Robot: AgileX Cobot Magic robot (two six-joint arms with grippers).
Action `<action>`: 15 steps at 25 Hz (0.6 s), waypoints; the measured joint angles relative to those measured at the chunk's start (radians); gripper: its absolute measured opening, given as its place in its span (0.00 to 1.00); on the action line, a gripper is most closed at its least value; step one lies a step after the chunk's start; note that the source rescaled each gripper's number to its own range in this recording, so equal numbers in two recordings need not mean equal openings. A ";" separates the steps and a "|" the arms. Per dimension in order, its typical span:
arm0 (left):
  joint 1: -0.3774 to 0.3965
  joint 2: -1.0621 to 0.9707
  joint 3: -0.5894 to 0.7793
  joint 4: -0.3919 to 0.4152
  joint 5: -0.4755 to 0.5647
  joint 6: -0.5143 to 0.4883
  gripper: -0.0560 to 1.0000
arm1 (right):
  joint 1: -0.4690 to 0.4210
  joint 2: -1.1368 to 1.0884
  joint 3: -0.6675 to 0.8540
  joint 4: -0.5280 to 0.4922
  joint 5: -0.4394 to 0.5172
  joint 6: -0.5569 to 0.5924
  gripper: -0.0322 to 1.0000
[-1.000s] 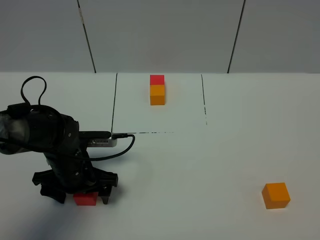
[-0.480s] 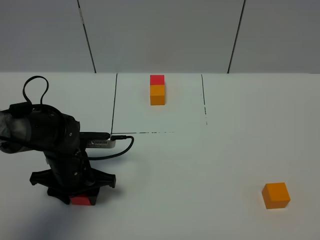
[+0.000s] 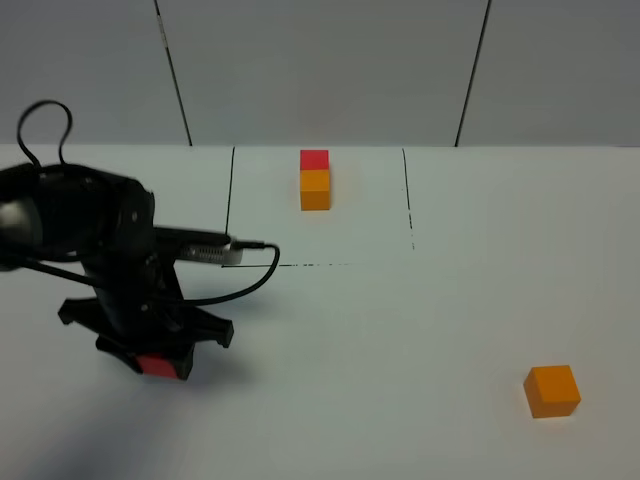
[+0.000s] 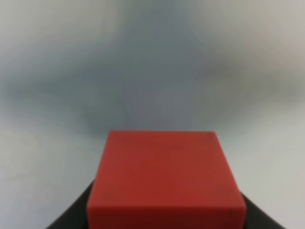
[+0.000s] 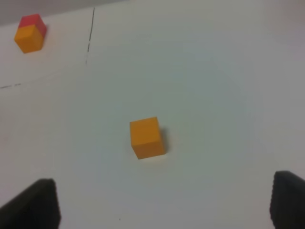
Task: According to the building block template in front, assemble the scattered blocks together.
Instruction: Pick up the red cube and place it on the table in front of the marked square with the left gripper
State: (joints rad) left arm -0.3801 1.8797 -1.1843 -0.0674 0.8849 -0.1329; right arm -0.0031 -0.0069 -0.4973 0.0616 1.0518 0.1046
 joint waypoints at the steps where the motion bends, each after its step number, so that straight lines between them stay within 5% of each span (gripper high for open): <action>1: 0.000 -0.016 -0.040 -0.001 0.033 0.041 0.06 | 0.000 0.000 0.000 0.000 0.000 0.000 0.80; 7: -0.071 -0.054 -0.229 0.021 0.232 0.341 0.06 | 0.000 0.000 0.000 0.000 0.000 0.000 0.80; 15: -0.260 0.034 -0.393 0.091 0.245 0.698 0.06 | 0.000 0.000 0.000 0.000 0.000 -0.001 0.80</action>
State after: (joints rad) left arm -0.6403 1.9135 -1.5776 0.0233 1.1301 0.5655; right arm -0.0031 -0.0069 -0.4973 0.0616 1.0518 0.1035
